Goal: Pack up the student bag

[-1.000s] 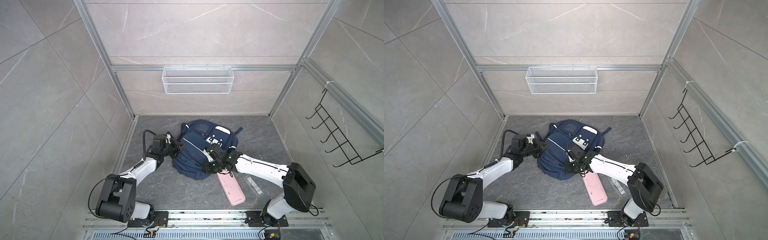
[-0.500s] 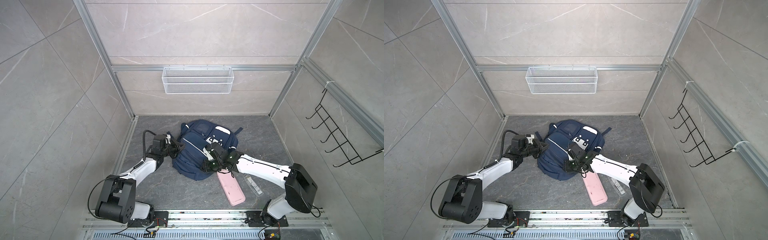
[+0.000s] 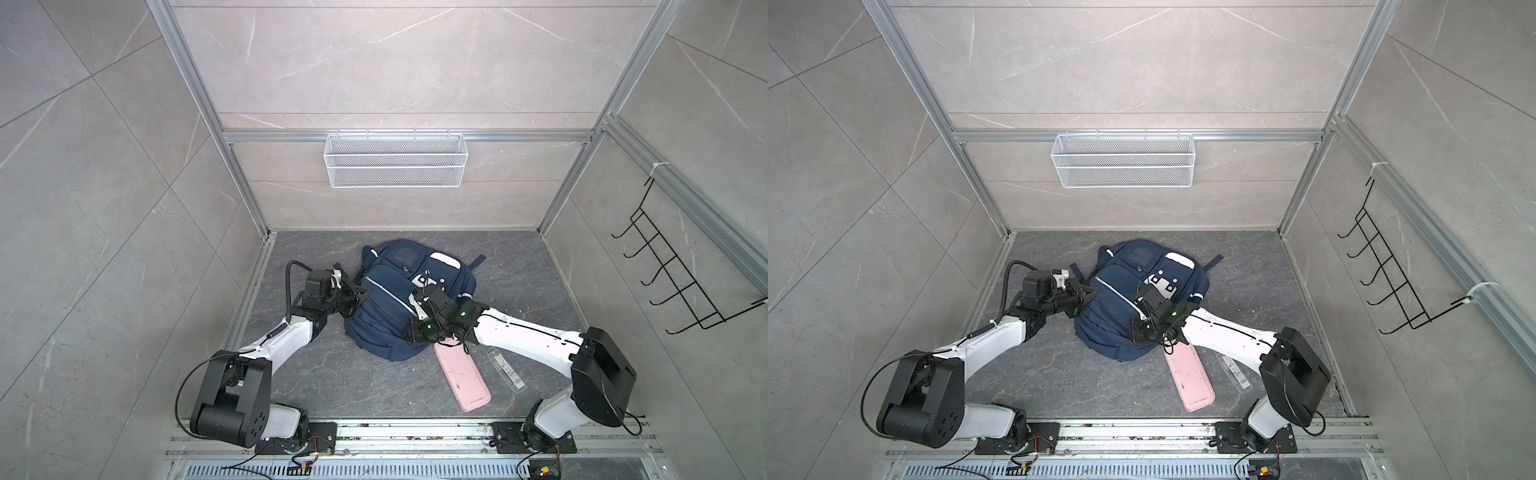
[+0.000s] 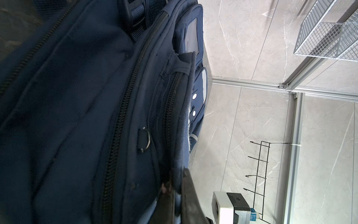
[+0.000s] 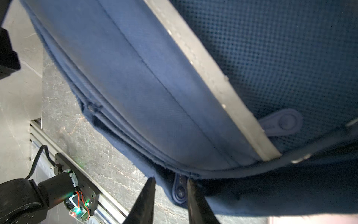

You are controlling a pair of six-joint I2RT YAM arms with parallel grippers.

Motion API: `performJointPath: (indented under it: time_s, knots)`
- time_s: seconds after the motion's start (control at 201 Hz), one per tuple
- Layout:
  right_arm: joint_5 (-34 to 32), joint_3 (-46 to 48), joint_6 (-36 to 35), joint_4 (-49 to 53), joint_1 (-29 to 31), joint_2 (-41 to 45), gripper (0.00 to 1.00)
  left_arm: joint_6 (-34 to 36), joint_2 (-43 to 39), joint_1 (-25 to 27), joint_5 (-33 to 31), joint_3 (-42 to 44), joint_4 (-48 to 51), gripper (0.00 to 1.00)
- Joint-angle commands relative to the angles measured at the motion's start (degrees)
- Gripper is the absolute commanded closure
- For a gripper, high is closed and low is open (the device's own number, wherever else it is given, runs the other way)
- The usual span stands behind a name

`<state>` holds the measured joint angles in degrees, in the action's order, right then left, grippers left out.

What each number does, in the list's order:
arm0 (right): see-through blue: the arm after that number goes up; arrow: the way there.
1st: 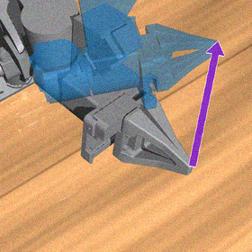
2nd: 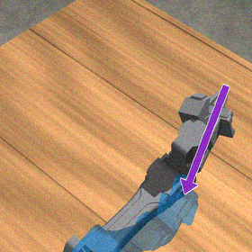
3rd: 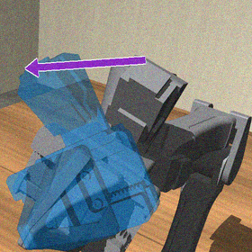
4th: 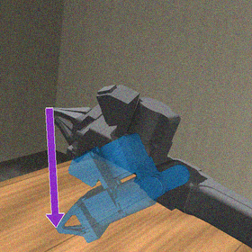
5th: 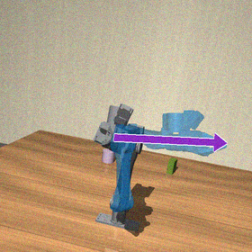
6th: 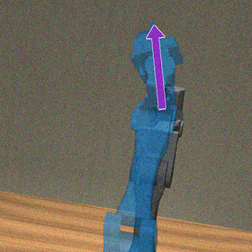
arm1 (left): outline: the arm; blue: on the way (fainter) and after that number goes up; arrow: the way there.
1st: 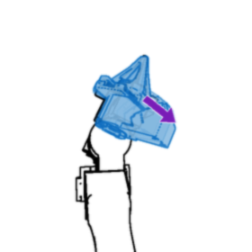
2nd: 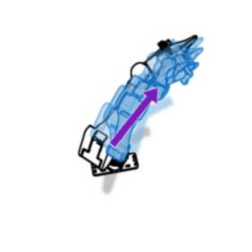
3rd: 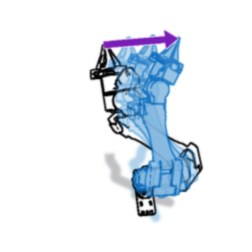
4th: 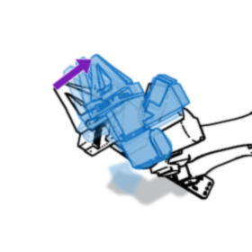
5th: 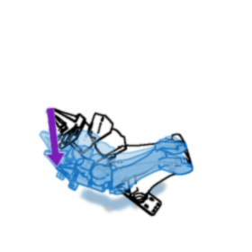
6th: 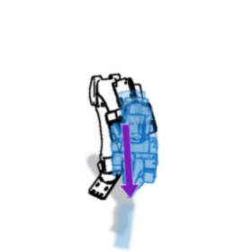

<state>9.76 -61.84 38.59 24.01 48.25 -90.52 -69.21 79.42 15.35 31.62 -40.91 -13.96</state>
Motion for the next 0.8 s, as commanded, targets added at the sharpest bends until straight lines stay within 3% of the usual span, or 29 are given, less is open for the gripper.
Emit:
performJointPath:
  time_s: [0.0, 0.398, 0.592, 0.791]
  knots:
    - [-1.3, -0.8, -1.3, 1.5, -0.2, -1.6, 0.68, 0.7, -2.3, 0.3, 3.7, -0.4, -2.6, 1.0]
    - [-2.3, -1.3, -2.0, 1.1, 0.7, -5.2, 0.79, 0.8, -2.2, 0.3, 3.7, -0.3, -2.3, 1.0]
    - [-1.9, -2.0, -2.5, 2.4, 2.4, -5.0, 0.69, 0.8, -1.7, 0.3, 3.6, -0.6, -2.3, 1.0]
    - [-1.6, -2.3, -2.2, 2.6, 3.1, -4.3, 0.67, 0.9, -1.5, 0.3, 3.7, -0.4, -2.6, 1.0]
